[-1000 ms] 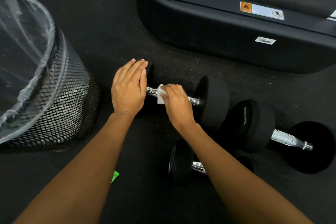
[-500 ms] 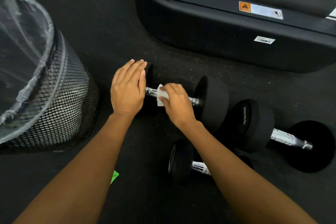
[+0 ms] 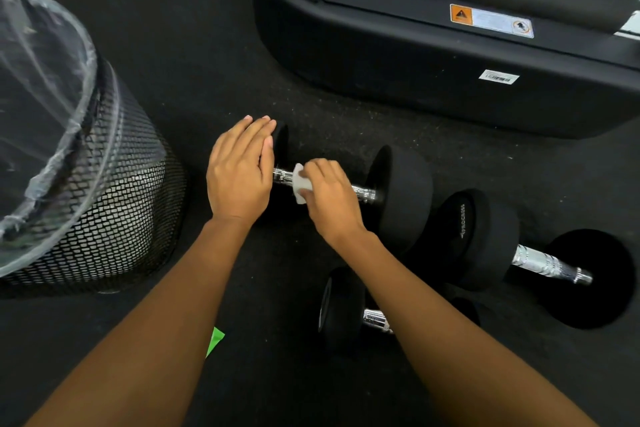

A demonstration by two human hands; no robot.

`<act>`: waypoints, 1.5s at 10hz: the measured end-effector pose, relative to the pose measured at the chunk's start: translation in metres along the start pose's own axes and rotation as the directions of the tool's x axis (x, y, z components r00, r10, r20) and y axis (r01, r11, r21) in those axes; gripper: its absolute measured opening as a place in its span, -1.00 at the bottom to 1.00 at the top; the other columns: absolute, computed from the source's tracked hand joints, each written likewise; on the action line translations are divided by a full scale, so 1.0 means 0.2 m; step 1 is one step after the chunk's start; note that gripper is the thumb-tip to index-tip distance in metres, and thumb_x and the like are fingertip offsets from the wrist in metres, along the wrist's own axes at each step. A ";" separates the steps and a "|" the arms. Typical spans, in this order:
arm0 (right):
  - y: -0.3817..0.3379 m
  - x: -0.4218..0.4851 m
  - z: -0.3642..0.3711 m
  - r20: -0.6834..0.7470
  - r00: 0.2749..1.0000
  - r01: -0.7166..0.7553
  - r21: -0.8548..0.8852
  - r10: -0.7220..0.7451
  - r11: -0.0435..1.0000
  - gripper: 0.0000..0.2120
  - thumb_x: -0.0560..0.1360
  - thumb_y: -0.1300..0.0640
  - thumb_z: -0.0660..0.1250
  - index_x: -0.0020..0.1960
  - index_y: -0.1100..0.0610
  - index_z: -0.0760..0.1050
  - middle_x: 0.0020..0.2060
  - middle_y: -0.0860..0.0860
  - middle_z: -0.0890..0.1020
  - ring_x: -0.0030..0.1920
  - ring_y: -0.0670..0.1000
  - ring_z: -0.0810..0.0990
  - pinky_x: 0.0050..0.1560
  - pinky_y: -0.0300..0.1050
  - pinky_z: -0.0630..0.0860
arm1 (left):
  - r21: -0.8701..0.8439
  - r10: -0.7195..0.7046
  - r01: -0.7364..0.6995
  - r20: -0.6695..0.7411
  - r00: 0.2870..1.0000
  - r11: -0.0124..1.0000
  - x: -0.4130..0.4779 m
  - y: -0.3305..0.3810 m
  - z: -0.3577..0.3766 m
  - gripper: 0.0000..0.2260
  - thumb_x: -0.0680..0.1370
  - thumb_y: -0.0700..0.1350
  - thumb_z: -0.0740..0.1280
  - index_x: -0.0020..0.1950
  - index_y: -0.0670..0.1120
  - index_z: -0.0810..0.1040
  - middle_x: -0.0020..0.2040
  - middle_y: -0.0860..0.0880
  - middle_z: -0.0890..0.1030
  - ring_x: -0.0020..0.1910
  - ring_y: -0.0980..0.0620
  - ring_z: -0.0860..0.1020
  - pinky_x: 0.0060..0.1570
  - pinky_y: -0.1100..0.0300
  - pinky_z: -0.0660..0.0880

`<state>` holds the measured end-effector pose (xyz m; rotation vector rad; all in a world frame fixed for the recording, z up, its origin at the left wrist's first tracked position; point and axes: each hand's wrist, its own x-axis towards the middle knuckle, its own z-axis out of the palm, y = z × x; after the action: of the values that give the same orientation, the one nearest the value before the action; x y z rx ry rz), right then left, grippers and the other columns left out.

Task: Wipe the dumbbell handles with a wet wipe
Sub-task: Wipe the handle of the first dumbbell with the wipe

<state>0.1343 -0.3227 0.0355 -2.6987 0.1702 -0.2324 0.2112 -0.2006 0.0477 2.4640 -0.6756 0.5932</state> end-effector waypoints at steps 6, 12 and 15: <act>0.03 -0.05 0.02 -0.062 0.998 -0.007 -0.002 0.007 1.000 -0.74 0.42 0.35 0.38 0.10 0.27 0.52 0.06 0.16 0.58 0.07 0.16 0.52 0.27 0.03 0.37 | -0.005 0.018 -0.018 -0.027 0.999 1.000 0.00 0.01 0.00 -0.70 0.63 -0.12 0.09 0.24 -0.14 0.53 0.22 -0.04 0.56 0.30 -0.01 0.43 0.30 0.17 0.23; -0.04 0.01 0.02 0.018 1.000 -0.015 -0.012 0.015 1.000 -0.59 0.40 0.35 0.38 0.23 0.24 0.44 0.13 0.13 0.53 0.15 0.11 0.44 0.27 -0.09 0.30 | -0.004 0.011 -0.011 -0.020 1.000 1.000 0.00 0.01 0.00 -0.69 0.62 -0.12 0.08 0.24 -0.15 0.52 0.22 -0.04 0.56 0.30 -0.01 0.43 0.30 0.13 0.27; -0.15 0.06 0.06 0.020 1.000 0.015 -0.130 -0.013 0.991 -0.59 0.18 0.39 0.47 -0.01 0.24 0.46 -0.08 0.16 0.54 -0.04 0.16 0.49 0.23 0.03 0.39 | 0.002 0.005 -0.005 -0.010 1.000 1.000 0.00 0.01 -0.01 -0.69 0.62 -0.13 0.08 0.26 -0.14 0.51 0.23 -0.04 0.55 0.31 -0.01 0.42 0.31 0.14 0.23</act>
<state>0.1512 -0.2929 0.0387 -2.8315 0.1658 -0.2058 0.2089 -0.2012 0.0495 2.4600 -0.6781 0.6079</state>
